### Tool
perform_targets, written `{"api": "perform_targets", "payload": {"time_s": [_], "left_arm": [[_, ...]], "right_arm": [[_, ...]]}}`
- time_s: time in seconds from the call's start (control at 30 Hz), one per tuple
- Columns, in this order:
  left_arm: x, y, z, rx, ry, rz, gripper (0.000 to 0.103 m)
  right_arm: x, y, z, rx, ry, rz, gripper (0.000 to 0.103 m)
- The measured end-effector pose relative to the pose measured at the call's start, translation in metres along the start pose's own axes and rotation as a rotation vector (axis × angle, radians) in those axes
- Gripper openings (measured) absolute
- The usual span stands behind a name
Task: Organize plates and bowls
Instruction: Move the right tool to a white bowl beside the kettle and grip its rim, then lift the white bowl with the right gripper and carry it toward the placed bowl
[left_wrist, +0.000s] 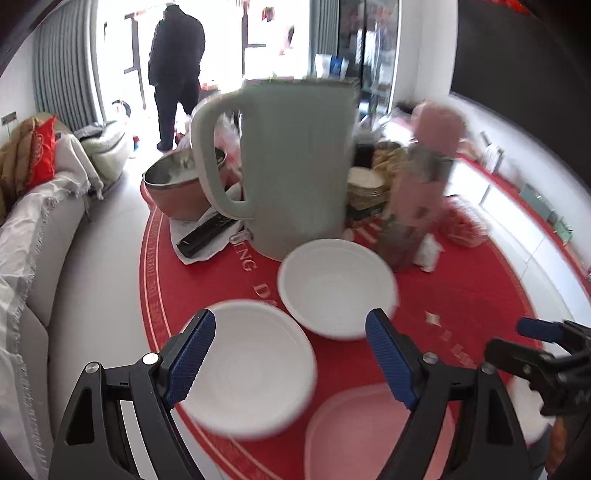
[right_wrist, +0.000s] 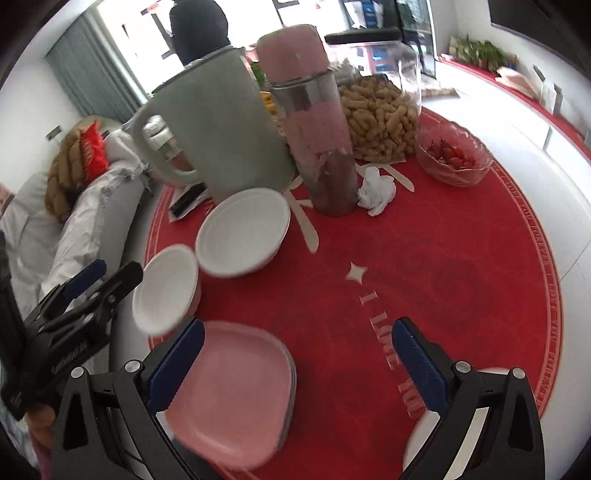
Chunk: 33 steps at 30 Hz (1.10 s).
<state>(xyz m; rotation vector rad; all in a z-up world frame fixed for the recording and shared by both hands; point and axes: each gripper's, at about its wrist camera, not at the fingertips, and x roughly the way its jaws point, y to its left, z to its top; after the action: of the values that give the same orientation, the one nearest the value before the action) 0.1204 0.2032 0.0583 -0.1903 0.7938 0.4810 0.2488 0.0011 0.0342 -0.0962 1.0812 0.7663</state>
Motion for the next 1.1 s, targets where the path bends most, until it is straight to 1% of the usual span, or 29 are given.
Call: {"api": "perform_targets", "payload": {"time_s": [0.1, 0.13, 0.23, 0.33, 0.4, 0.53, 0.6, 0.67, 0.7, 0.73, 0.77, 0.8, 0.83, 0.87, 0.9, 0.93, 0.97, 1.0, 1.07, 1.1], "left_arm": [[0.041, 0.002, 0.018, 0.032, 0.088, 0.004, 0.086], [0.054, 0.002, 0.023, 0.053, 0.113, 0.020, 0.086], [0.084, -0.002, 0.034, 0.103, 0.142, 0.062, 0.086], [0.107, -0.006, 0.042, 0.122, 0.154, 0.082, 0.086], [0.119, -0.008, 0.046, 0.131, 0.167, 0.100, 0.086], [0.141, 0.000, 0.050, 0.104, 0.230, 0.131, 0.086], [0.149, 0.003, 0.049, 0.085, 0.259, 0.133, 0.085], [0.156, 0.004, 0.048, 0.076, 0.288, 0.126, 0.077], [0.158, 0.003, 0.048, 0.076, 0.302, 0.117, 0.075], [0.162, 0.002, 0.047, 0.076, 0.319, 0.112, 0.069], [0.166, 0.001, 0.045, 0.075, 0.337, 0.106, 0.061], [0.170, 0.000, 0.044, 0.071, 0.355, 0.097, 0.057], [0.174, -0.001, 0.043, 0.057, 0.379, 0.079, 0.050], [0.176, -0.001, 0.042, 0.037, 0.385, 0.053, 0.042], [0.176, -0.002, 0.042, 0.026, 0.385, 0.035, 0.037], [0.175, -0.005, 0.043, 0.031, 0.384, 0.028, 0.034], [0.174, -0.008, 0.043, 0.043, 0.385, 0.034, 0.034], [0.173, -0.012, 0.042, 0.059, 0.384, 0.042, 0.034], [0.170, -0.021, 0.039, 0.088, 0.372, 0.046, 0.033], [0.168, -0.027, 0.037, 0.104, 0.369, 0.043, 0.032]], "right_arm": [[0.028, -0.003, 0.016, 0.030, 0.054, -0.002, 0.102], [0.039, -0.007, 0.022, 0.060, 0.080, 0.009, 0.102], [0.063, -0.006, 0.035, 0.102, 0.123, 0.026, 0.102], [0.082, 0.001, 0.045, 0.080, 0.123, -0.001, 0.102], [0.095, 0.003, 0.048, 0.094, 0.141, -0.008, 0.102], [0.115, 0.008, 0.052, 0.106, 0.163, -0.003, 0.102], [0.123, 0.011, 0.053, 0.098, 0.170, -0.001, 0.102], [0.129, 0.013, 0.053, 0.102, 0.177, 0.004, 0.102], [0.132, 0.014, 0.052, 0.103, 0.182, 0.008, 0.102], [0.136, 0.014, 0.052, 0.104, 0.186, 0.011, 0.096], [0.139, 0.013, 0.052, 0.106, 0.196, 0.013, 0.083], [0.143, 0.012, 0.051, 0.115, 0.211, 0.013, 0.077], [0.143, 0.013, 0.050, 0.121, 0.207, 0.013, 0.073], [0.142, 0.013, 0.050, 0.120, 0.197, 0.011, 0.067], [0.144, 0.016, 0.050, 0.119, 0.202, 0.021, 0.061], [0.148, 0.014, 0.050, 0.123, 0.218, 0.041, 0.046], [0.149, 0.013, 0.050, 0.122, 0.218, 0.043, 0.039], [0.150, 0.013, 0.050, 0.118, 0.219, 0.043, 0.038], [0.151, 0.011, 0.049, 0.111, 0.228, 0.059, 0.024], [0.154, 0.011, 0.049, 0.109, 0.239, 0.056, 0.023]]}}
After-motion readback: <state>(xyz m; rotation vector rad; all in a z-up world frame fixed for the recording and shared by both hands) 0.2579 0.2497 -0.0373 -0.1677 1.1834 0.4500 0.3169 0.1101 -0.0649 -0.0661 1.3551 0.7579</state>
